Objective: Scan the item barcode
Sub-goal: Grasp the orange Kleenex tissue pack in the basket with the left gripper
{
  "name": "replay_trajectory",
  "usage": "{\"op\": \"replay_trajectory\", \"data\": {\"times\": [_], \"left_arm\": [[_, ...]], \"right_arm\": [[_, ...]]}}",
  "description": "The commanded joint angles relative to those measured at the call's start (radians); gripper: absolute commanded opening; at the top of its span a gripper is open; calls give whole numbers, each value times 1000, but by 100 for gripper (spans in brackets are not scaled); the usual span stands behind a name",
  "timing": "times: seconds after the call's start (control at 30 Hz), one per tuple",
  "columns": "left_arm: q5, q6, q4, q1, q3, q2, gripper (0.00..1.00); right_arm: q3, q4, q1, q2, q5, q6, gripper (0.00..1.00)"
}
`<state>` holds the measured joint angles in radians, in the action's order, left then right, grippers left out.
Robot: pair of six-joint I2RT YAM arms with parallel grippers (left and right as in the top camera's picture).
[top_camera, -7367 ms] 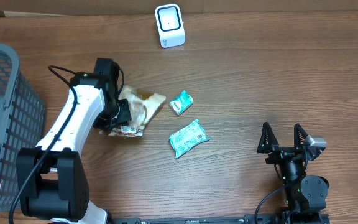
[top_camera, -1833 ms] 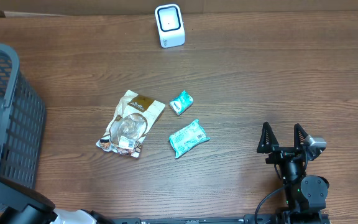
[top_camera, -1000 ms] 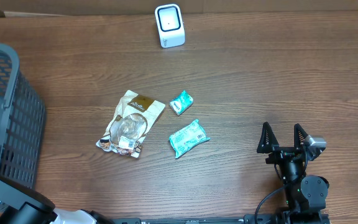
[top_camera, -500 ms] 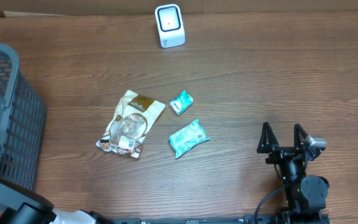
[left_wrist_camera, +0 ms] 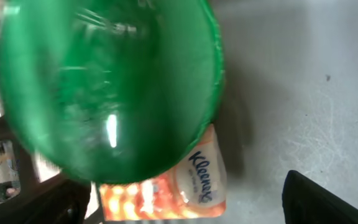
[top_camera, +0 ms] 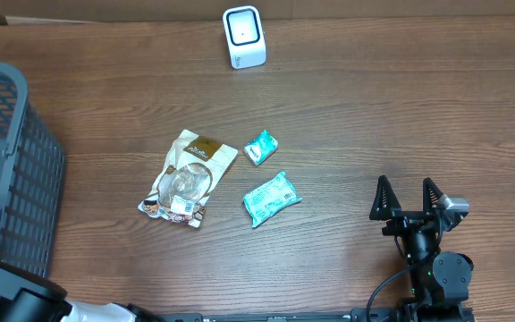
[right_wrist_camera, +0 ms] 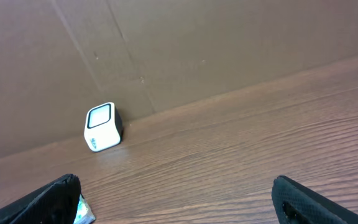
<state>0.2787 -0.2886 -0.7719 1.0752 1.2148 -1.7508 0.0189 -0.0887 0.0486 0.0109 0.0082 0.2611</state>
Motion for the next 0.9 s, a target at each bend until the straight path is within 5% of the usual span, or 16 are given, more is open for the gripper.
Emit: {"op": "replay_trajectory", "data": {"times": [0.0,0.13,0.4,0.63,0.87], "left_arm": [[-47,25,3,4,-9,-43,79],[-74,35,-1,3,-9,-89,73],[-127,34,2,3,-9,-97,4],[-340,28,-99,3,90,-85,4],[-373,-34,-308,3,316,-35,4]], "right_arm": [[-10,7,8,-8,13,-4,100],[-10,7,8,-8,13,-4,100],[-10,7,8,-8,13,-4,100],[-10,7,8,-8,13,-4,100],[-10,7,8,-8,13,-4,100]]}}
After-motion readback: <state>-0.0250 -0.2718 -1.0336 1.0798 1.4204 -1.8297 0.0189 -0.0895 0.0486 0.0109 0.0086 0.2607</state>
